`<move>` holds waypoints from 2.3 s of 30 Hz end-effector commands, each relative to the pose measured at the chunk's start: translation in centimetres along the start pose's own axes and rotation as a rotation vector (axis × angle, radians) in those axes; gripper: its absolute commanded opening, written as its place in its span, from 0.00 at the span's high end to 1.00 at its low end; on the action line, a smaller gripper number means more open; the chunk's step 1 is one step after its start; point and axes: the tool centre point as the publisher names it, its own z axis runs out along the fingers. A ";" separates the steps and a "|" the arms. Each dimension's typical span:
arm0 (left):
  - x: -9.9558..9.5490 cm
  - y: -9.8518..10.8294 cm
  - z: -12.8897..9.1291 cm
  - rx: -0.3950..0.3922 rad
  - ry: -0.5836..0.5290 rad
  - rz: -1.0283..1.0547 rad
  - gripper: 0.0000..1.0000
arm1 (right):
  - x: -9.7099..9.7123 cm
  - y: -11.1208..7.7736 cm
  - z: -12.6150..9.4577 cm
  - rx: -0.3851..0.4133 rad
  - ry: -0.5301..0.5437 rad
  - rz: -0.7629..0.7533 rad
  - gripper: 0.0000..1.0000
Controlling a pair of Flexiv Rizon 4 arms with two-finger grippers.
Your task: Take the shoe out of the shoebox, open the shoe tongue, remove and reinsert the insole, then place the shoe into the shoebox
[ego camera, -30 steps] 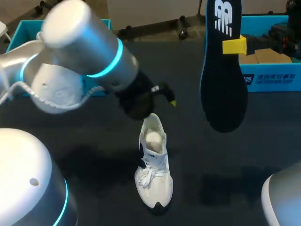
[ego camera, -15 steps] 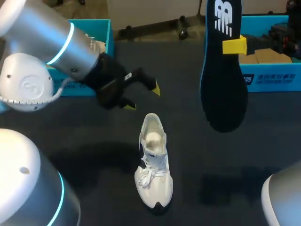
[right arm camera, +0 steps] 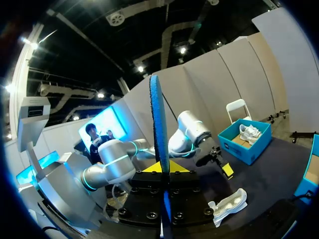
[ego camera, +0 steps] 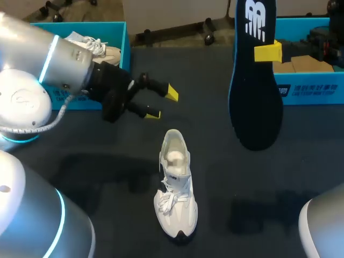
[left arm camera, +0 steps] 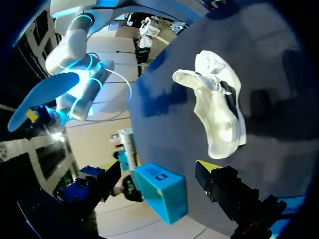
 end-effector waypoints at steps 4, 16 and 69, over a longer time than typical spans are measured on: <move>-1.8 -1.4 0.5 -0.010 -0.270 0.021 0.00 | -0.3 0.3 0.3 0.006 0.002 0.001 1.00; -1.8 -1.4 0.5 -0.010 -0.270 0.021 0.00 | -0.3 0.3 0.3 0.006 0.002 0.001 1.00; -2.6 3.0 -2.5 -0.135 -0.431 0.069 0.00 | -16.8 -1.4 4.8 0.052 0.073 0.509 1.00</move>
